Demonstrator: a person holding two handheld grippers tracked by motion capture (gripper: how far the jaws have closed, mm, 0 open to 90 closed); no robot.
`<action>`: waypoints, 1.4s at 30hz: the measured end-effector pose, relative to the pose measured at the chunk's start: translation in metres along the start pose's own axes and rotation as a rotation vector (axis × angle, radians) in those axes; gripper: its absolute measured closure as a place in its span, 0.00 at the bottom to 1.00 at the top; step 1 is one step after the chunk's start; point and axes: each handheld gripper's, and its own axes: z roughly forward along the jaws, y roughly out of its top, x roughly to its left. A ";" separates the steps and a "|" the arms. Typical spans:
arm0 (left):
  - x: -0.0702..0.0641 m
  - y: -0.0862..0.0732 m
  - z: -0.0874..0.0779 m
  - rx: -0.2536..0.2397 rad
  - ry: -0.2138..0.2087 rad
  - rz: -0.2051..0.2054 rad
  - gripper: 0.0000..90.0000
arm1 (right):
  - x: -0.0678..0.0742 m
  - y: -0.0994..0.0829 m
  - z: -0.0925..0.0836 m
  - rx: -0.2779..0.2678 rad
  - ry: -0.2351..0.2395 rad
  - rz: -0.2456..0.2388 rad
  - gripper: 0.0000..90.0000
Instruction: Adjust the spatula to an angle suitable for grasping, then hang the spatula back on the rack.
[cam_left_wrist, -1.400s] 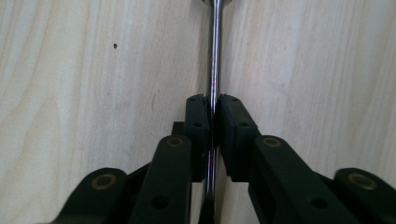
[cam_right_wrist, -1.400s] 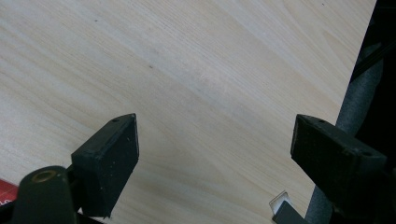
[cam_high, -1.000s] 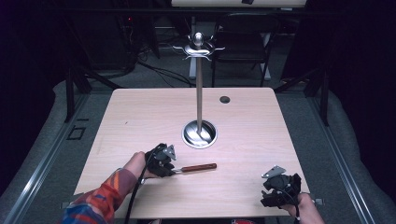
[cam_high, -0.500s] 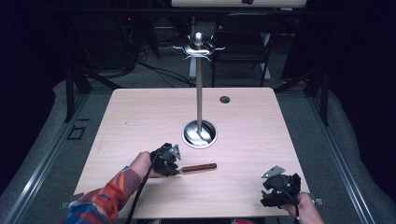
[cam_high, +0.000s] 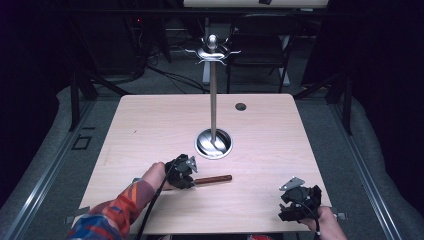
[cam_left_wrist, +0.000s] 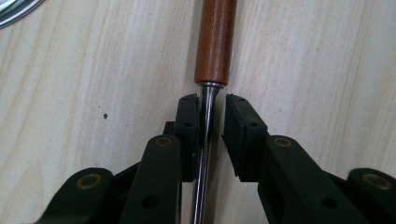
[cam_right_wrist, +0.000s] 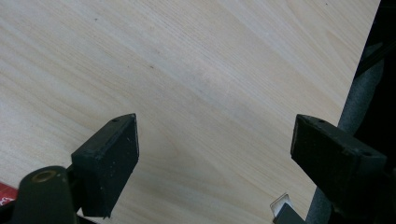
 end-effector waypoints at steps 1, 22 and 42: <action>0.000 0.000 0.000 0.000 0.002 0.004 0.85 | 0.000 0.001 0.001 0.002 -0.002 -0.004 0.17; -0.001 0.003 0.002 0.022 0.021 0.046 0.91 | 0.000 -0.001 -0.001 -0.002 -0.004 0.002 0.17; -0.003 -0.004 -0.005 -0.015 0.046 0.095 0.93 | 0.000 -0.002 -0.001 -0.002 0.003 0.006 0.17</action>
